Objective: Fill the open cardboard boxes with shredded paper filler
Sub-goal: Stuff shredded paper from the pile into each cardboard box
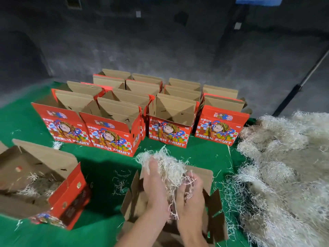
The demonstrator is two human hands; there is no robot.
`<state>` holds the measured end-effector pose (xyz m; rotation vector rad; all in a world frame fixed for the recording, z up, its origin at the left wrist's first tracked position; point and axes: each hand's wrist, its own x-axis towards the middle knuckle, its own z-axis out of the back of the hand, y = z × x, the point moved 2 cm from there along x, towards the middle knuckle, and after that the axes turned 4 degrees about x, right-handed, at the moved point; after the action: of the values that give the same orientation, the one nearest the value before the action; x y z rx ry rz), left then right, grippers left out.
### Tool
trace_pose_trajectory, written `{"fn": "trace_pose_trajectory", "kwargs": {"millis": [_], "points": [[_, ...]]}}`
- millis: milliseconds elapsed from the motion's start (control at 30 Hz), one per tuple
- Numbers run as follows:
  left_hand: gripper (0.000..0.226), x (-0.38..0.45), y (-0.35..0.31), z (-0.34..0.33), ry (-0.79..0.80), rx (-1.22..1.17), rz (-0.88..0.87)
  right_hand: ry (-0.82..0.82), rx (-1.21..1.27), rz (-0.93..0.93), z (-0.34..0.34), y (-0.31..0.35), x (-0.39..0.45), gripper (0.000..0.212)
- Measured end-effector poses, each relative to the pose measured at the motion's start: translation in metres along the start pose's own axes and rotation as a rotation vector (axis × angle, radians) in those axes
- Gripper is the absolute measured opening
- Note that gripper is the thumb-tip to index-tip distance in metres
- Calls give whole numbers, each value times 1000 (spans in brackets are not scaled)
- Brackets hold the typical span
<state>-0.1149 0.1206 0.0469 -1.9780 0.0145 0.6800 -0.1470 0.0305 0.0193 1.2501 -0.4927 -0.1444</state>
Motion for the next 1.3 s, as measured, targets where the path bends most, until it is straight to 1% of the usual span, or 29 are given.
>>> {"fn": "trace_pose_trajectory", "kwargs": {"millis": [33, 67, 100, 133, 167, 200, 233, 300, 333, 367, 400, 433, 500, 600, 733, 767, 833, 867, 967, 1033, 1067, 1100, 1133, 1167, 1200, 1233, 1267, 1300], "points": [[77, 1, -7, -1, -33, 132, -145, 75, -35, -13, 1, -3, 1, 16], [71, 2, -13, 0, -30, 208, -287, 129, -21, -39, 3, -2, 4, 17], [59, 5, -16, 3, -9, 276, -410, 131, 22, -65, 5, 0, 8, 19], [44, 8, -18, 7, 16, 361, -497, 104, 88, -93, 8, 5, 12, 16], [33, 9, -19, 10, 44, 438, -526, 66, 145, -113, 10, 11, 16, 10], [32, 10, -19, 11, 92, 484, -530, 45, 171, -120, 9, 16, 21, 15], [37, 9, -17, 10, 152, 505, -505, 64, 166, -120, 6, 20, 25, 30], [61, 5, -6, 5, 236, 489, -390, 123, 119, -130, -5, 28, 31, 59], [71, 2, -3, 3, 233, 470, -345, 110, 109, -104, -10, 29, 34, 60], [70, 2, -1, 2, 211, 448, -325, 52, 122, -54, -12, 29, 37, 51], [59, 1, -1, 2, 188, 416, -312, -10, 145, -26, -11, 27, 40, 42], [53, 2, -3, 3, 163, 377, -281, -51, 161, -7, -9, 24, 42, 37], [52, 2, -5, 7, 147, 317, -208, -76, 147, 2, -8, 20, 45, 37], [55, 2, -2, 7, 146, 345, -269, -48, 87, -31, -18, 19, 38, 42], [47, 13, -9, -2, -3, 393, -262, -91, 28, -90, -21, 8, 23, 52], [46, 17, -17, -3, -12, 398, -277, -82, 13, -83, -21, 7, 18, 56], [53, 28, -29, -6, -11, 382, -283, -67, 5, -58, -22, 9, 9, 65], [52, 34, -31, -9, -8, 367, -251, -73, -5, -48, -21, 9, 6, 66], [36, 30, -28, -16, 57, 342, -166, -72, -13, 27, -10, 21, 11, 63], [20, 20, -18, -13, 149, 313, -218, -97, -10, 128, -1, 35, 35, 57], [5, 12, -13, -9, 201, 322, -248, -118, -30, 153, 2, 40, 49, 57], [10, 3, -11, -6, 240, 346, -274, -134, -51, 147, 3, 46, 62, 58], [9, 3, -5, -3, 232, 330, -248, -136, -74, 121, 5, 42, 72, 58], [17, -1, -6, -4, 198, 292, -194, -99, -94, 55, 10, 29, 77, 58], [48, 2, -7, -6, 124, 246, -132, -25, -95, -85, 13, 12, 79, 54], [68, 2, -13, -8, 74, 225, -82, 79, -75, -288, 14, -6, 74, 47], [77, 10, -17, -11, 51, 207, -81, 159, -59, -454, 13, -15, 64, 42], [81, 14, -28, -14, 40, 175, -91, 167, -29, -451, 9, -15, 58, 43]]}}
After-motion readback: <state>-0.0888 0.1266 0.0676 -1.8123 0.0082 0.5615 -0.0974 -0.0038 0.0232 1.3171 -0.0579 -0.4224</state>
